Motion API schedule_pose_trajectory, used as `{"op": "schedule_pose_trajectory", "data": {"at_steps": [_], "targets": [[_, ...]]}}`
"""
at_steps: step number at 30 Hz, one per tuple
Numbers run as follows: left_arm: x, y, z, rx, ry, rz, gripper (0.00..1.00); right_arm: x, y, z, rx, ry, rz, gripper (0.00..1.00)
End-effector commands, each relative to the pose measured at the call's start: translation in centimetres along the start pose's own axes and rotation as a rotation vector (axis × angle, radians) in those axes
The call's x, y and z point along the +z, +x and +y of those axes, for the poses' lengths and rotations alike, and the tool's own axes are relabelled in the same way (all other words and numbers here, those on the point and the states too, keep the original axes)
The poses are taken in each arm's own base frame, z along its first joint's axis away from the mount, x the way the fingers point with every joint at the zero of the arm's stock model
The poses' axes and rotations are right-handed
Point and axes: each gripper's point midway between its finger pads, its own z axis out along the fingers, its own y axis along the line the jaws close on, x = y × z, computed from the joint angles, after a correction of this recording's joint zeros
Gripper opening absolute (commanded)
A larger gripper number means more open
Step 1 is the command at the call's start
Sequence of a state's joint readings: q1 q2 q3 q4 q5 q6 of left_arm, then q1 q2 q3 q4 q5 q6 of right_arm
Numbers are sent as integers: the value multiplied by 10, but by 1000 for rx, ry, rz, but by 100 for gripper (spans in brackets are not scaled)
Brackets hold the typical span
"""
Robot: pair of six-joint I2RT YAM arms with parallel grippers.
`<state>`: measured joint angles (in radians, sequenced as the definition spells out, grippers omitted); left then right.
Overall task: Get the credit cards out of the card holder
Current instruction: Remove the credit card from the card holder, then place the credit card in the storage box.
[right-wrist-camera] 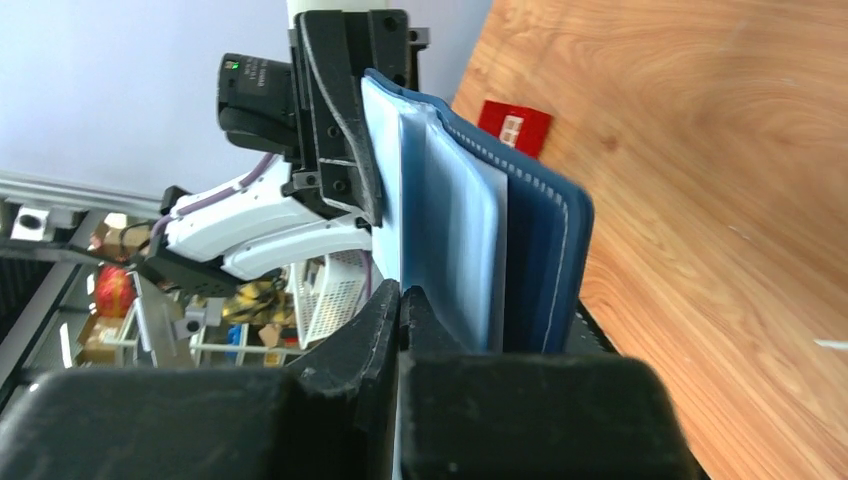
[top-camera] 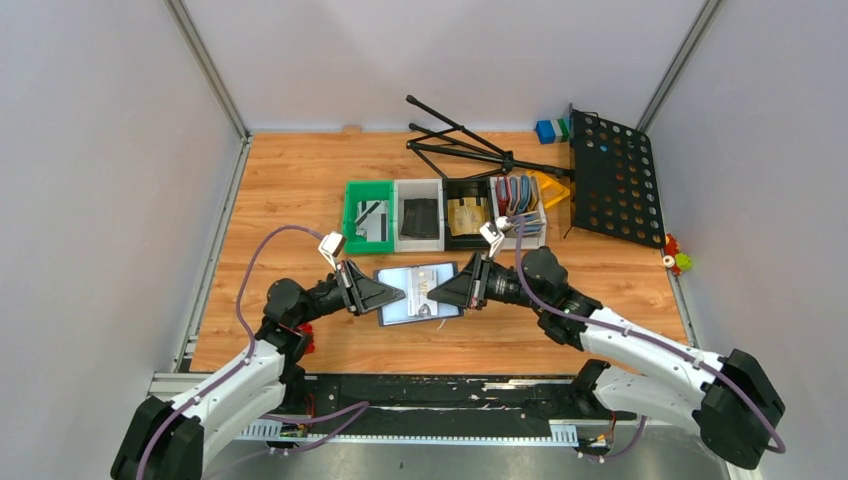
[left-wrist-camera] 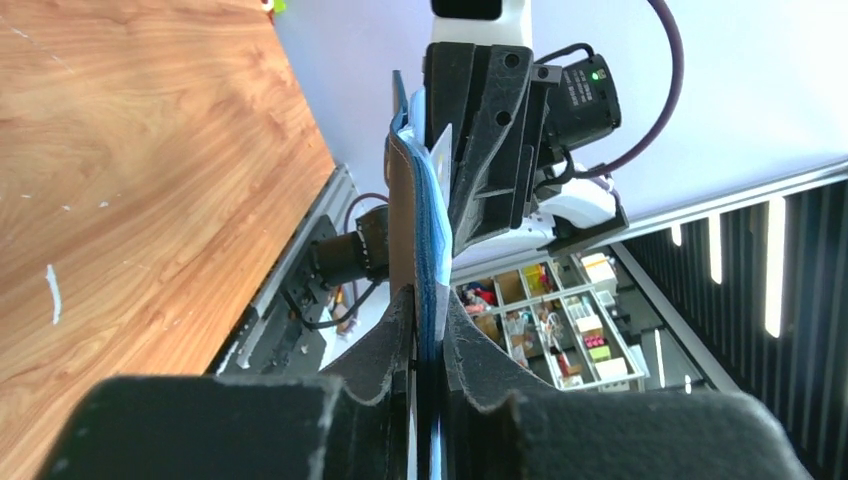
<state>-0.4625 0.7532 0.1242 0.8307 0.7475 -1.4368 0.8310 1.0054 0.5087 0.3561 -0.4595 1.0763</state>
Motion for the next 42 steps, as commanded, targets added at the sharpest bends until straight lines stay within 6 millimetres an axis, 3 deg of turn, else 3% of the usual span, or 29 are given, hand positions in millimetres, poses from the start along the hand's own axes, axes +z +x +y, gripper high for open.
{"op": "schedule_pose_trajectory", "data": {"at_steps": [1, 4, 8, 9, 15, 23, 30, 36, 42], "targets": [[-2, 1, 9, 57, -29, -8, 13, -16, -5, -30, -20, 147, -42, 0], [-4, 3, 30, 81, -121, 5, 6, -23, -11, -33, -53, 189, -65, 0], [-26, 12, 87, 129, -409, 38, 2, -23, -28, -23, -134, 218, -95, 0], [-31, 12, 93, 149, -449, 37, 2, -19, -36, -15, -158, 208, -102, 0], [-61, 15, 125, 220, -660, 56, 0, 17, -62, -16, -213, 260, -76, 0], [-77, 14, 142, 244, -771, 53, 0, 86, -105, -35, -258, 337, -62, 0], [-83, 15, 148, 244, -803, 55, 0, 144, -129, -77, -268, 411, -50, 0], [-82, 16, 152, 230, -814, 68, 0, 184, -145, -103, -304, 466, -32, 0], [-83, 11, 151, 255, -833, 60, 0, 211, -157, -128, -320, 511, -30, 1]]}}
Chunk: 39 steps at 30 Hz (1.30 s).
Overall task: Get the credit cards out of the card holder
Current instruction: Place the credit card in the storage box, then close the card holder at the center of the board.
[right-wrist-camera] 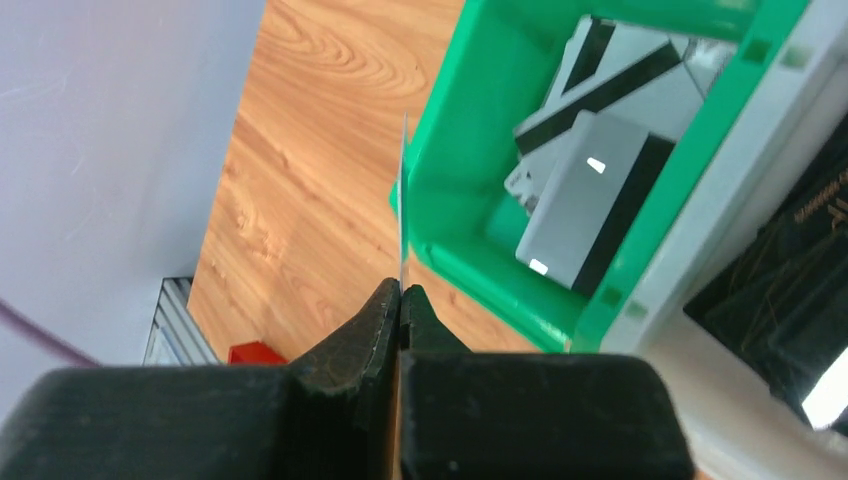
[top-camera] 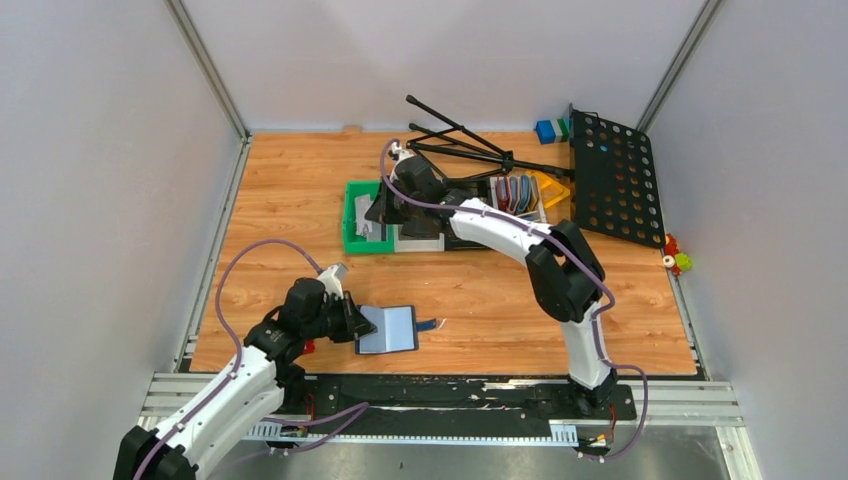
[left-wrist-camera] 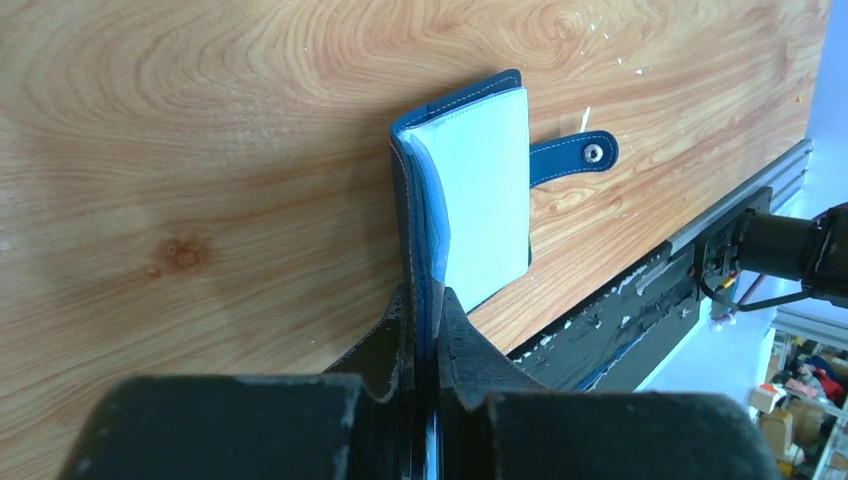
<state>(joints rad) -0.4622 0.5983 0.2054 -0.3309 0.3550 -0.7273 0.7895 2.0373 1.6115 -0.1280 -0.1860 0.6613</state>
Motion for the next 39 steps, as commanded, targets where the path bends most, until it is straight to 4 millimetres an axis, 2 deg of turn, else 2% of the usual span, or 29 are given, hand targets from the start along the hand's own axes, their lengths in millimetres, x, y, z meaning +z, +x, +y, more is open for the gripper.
{"op": "schedule_pose_trajectory", "data": {"at_steps": [1, 3, 6, 10, 13, 15, 16, 17, 18, 19, 23, 24, 26, 27, 32, 36, 39], "targets": [[-6, -23, -13, 56, 16, -67, 0, 21, -18, 1, -50, 19, -40, 2], [-6, -25, -14, 56, 14, -73, 0, 30, -23, -4, -58, 39, -51, 9], [-7, -27, -15, 60, 16, -80, 0, 31, -34, -11, -64, 85, -57, 35], [-6, -27, -16, 63, 18, -77, 0, 2, -40, -5, -97, 73, -81, 48], [-5, -29, -19, 65, 36, -78, 0, -27, -36, -1, -124, 57, -90, 50], [-5, -30, -26, 67, 68, -79, 0, -48, -24, -6, -128, 66, -69, 51], [-5, -31, -29, 66, 85, -83, 0, -58, -12, -11, -127, 75, -49, 53], [-6, -32, -32, 66, 99, -87, 0, -70, -11, -9, -129, 67, -59, 55], [-7, -33, -36, 61, 116, -89, 0, -79, 4, -18, -126, 77, -35, 57], [-7, -33, -40, 54, 134, -88, 0, -91, 10, -18, -128, 69, -36, 60], [-10, -39, -69, 20, 287, -104, 0, -136, 33, -21, -133, 49, -35, 71], [-11, -40, -75, 8, 322, -105, 0, -146, 39, -23, -132, 49, -31, 75], [-15, -44, -89, -13, 393, -117, 0, -164, 51, -22, -138, 16, -14, 95], [-16, -45, -94, -25, 423, -118, 0, -171, 60, -19, -148, -15, 2, 99], [-29, -50, -124, -88, 595, -109, 0, -208, 90, -26, -142, -41, 57, 100], [-35, -56, -135, -120, 653, -116, 0, -236, 110, -22, -108, -147, 41, 100], [-41, -59, -142, -138, 692, -119, 0, -246, 128, -24, -45, -189, 49, 100]]}}
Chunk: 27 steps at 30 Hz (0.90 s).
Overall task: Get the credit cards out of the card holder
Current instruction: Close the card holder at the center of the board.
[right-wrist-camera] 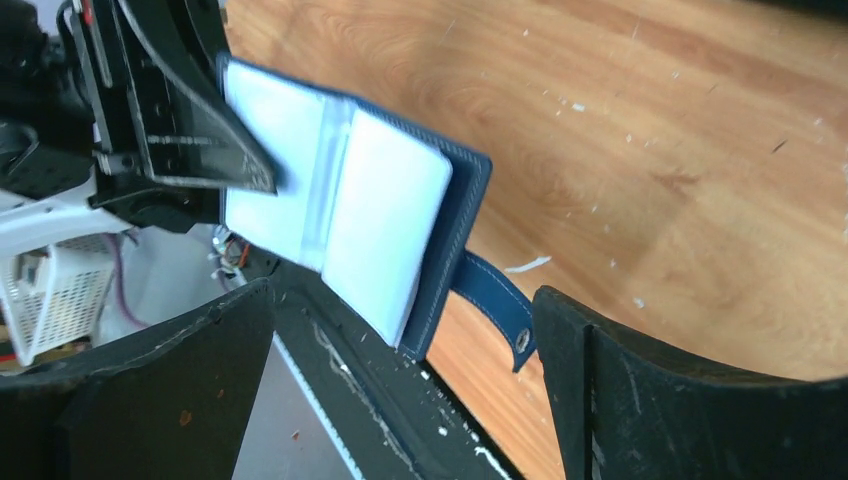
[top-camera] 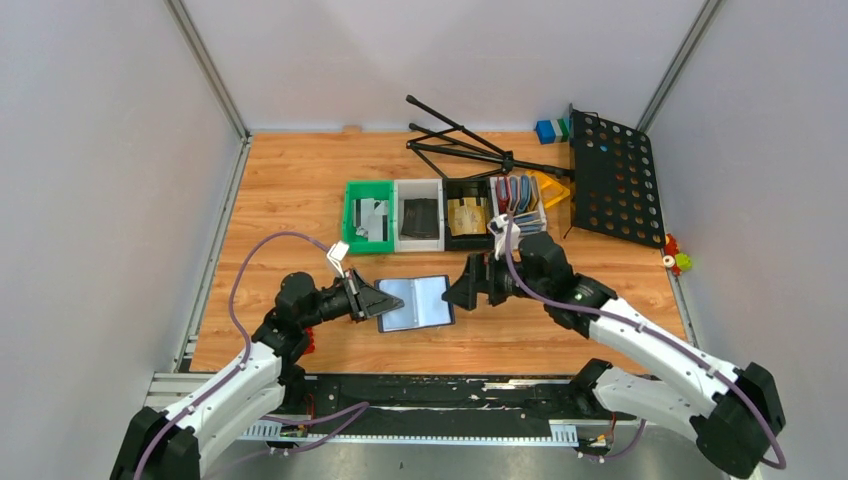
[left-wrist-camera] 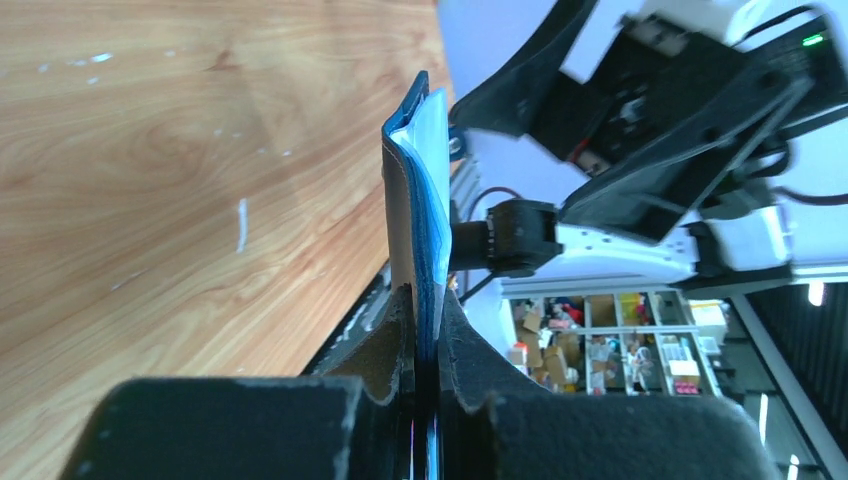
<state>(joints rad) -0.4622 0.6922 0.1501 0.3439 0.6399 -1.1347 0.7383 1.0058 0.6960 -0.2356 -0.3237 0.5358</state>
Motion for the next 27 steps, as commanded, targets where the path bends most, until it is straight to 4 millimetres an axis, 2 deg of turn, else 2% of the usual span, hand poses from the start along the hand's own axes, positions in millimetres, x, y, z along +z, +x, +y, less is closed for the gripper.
{"op": "schedule_pose_trajectory", "data": {"at_steps": [1, 4, 8, 12, 14, 16, 19, 23, 24, 27], "targets": [[-3, -11, -43, 7, 174, -27, 0, -14, 18, 13, 70, -111, -5, 100], [-4, -12, -51, -3, 200, -26, 0, -17, 28, 13, 106, -144, -19, 100], [-6, -14, -59, -9, 229, -27, 0, -18, 22, 32, 115, -261, -44, 95], [-7, -15, -65, -10, 244, -30, 0, -11, 21, 31, 161, -249, -30, 93], [-7, -15, -66, -6, 248, -31, 0, -9, 17, 35, 179, -273, -40, 88], [-7, -14, -65, -5, 244, -27, 0, -9, 11, 41, 190, -308, -62, 80], [-6, -13, -61, -4, 231, -22, 0, -8, 3, 47, 201, -336, -88, 61], [-5, -13, -58, 4, 216, -22, 0, -3, -1, 51, 202, -335, -68, 31], [-5, -13, -57, 6, 211, -21, 0, 1, 2, 48, 198, -302, -45, 23], [-5, -14, -58, 12, 209, -24, 0, 12, 11, 43, 165, -196, 22, 11]]}}
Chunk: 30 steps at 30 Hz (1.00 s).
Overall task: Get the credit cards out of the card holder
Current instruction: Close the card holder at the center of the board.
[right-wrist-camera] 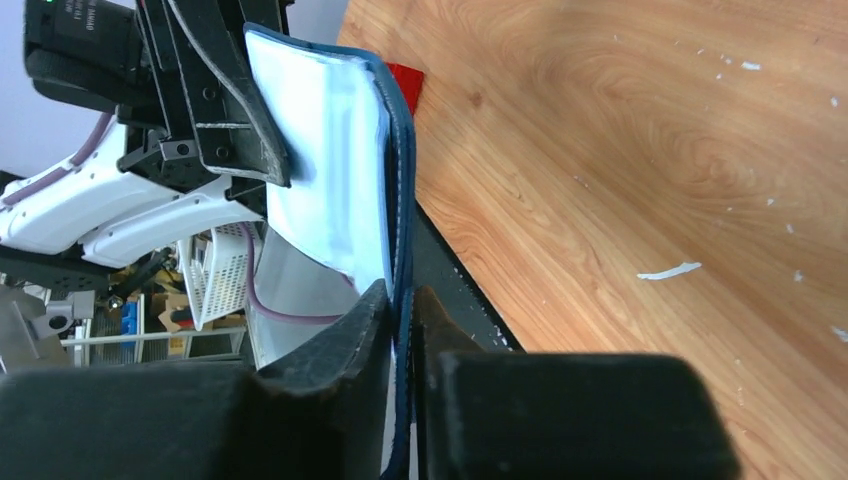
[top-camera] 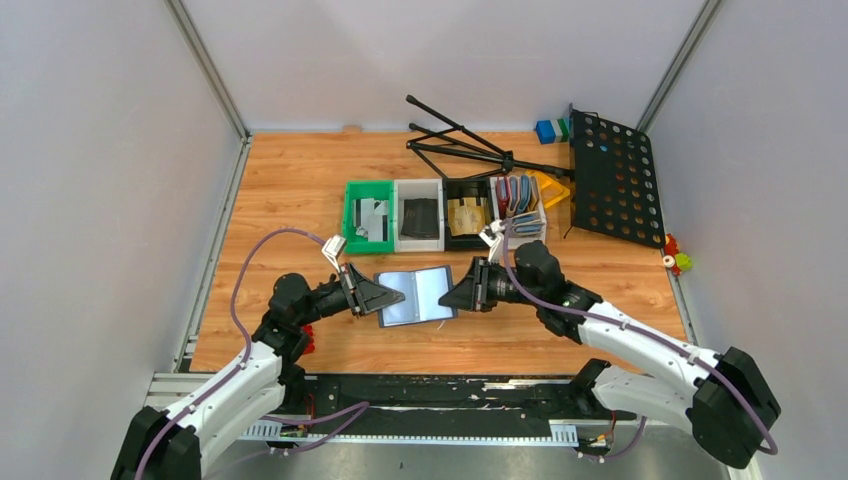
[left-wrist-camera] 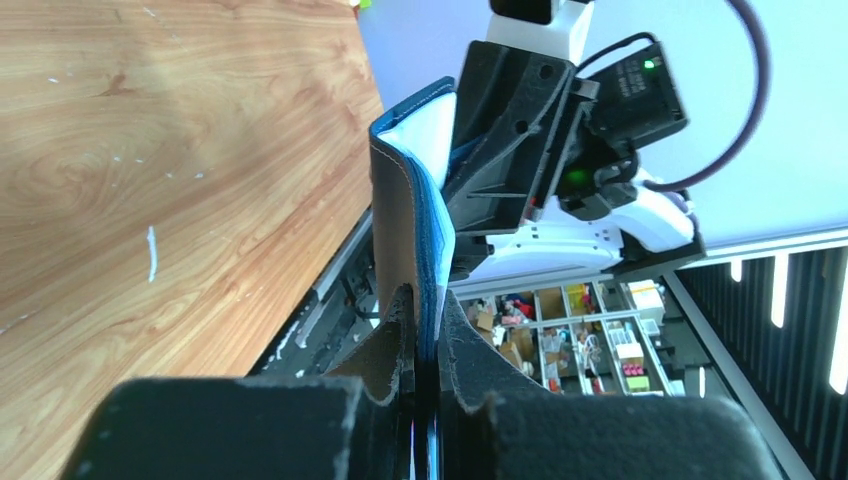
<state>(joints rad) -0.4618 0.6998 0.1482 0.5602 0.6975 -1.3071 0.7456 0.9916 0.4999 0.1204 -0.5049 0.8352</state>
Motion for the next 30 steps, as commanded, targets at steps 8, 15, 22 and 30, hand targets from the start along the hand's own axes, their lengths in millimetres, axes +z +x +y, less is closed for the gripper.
{"op": "schedule_pose_trajectory", "data": {"at_steps": [8, 15, 22, 30], "targets": [[0, -4, -6, 68, 7, -8, 0, 19, 5, -17, -130, 329, 81, 2], [2, -4, 1, 69, -17, -4, 0, 20, 9, -42, -164, 509, 109, 0], [3, -4, 6, 75, -32, 0, 0, 27, 13, -43, -171, 523, 139, 1], [2, -3, 34, 88, -146, 4, 0, 17, 6, -35, -188, 516, 107, 1]]}}
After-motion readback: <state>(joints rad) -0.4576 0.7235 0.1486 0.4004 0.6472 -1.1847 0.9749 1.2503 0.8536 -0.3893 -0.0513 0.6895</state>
